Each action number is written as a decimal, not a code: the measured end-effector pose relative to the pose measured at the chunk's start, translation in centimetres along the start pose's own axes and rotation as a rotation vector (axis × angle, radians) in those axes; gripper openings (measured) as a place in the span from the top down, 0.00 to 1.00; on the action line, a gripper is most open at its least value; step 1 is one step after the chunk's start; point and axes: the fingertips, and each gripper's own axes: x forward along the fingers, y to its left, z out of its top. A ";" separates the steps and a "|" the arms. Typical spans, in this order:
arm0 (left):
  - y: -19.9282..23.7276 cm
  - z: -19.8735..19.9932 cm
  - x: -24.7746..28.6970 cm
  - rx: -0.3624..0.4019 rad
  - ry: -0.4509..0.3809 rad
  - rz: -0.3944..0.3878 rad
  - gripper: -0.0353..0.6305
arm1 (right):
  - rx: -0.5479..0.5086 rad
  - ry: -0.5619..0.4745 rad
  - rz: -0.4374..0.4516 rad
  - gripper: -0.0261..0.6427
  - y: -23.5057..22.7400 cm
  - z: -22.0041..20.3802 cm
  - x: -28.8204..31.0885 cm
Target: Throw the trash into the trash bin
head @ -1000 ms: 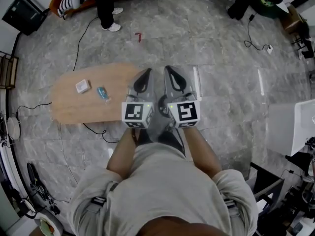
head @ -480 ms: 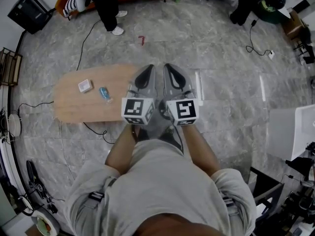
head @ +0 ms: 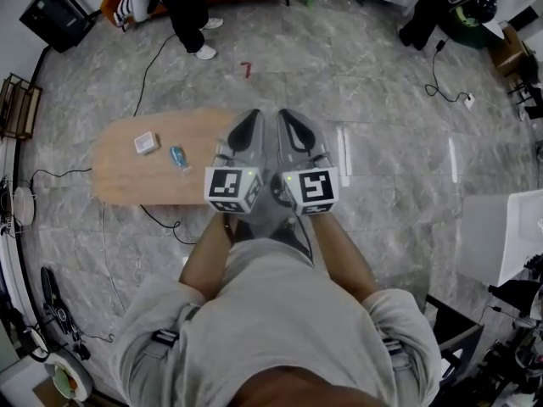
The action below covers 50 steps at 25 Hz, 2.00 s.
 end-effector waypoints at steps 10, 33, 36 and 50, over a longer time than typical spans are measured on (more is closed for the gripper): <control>6.1 -0.2 -7.3 0.059 0.016 0.286 0.92 | 0.036 -0.021 0.286 0.95 8.4 -0.3 2.6; 36.9 4.1 -32.0 -0.027 -0.072 0.524 0.92 | -0.056 0.025 0.522 0.95 44.4 0.5 16.0; 39.0 4.4 -33.0 -0.039 -0.083 0.536 0.92 | -0.063 0.038 0.532 0.95 46.2 0.3 17.0; 48.9 1.8 -30.1 -0.076 -0.020 0.630 0.92 | -0.022 0.079 0.581 0.95 47.3 -3.5 27.5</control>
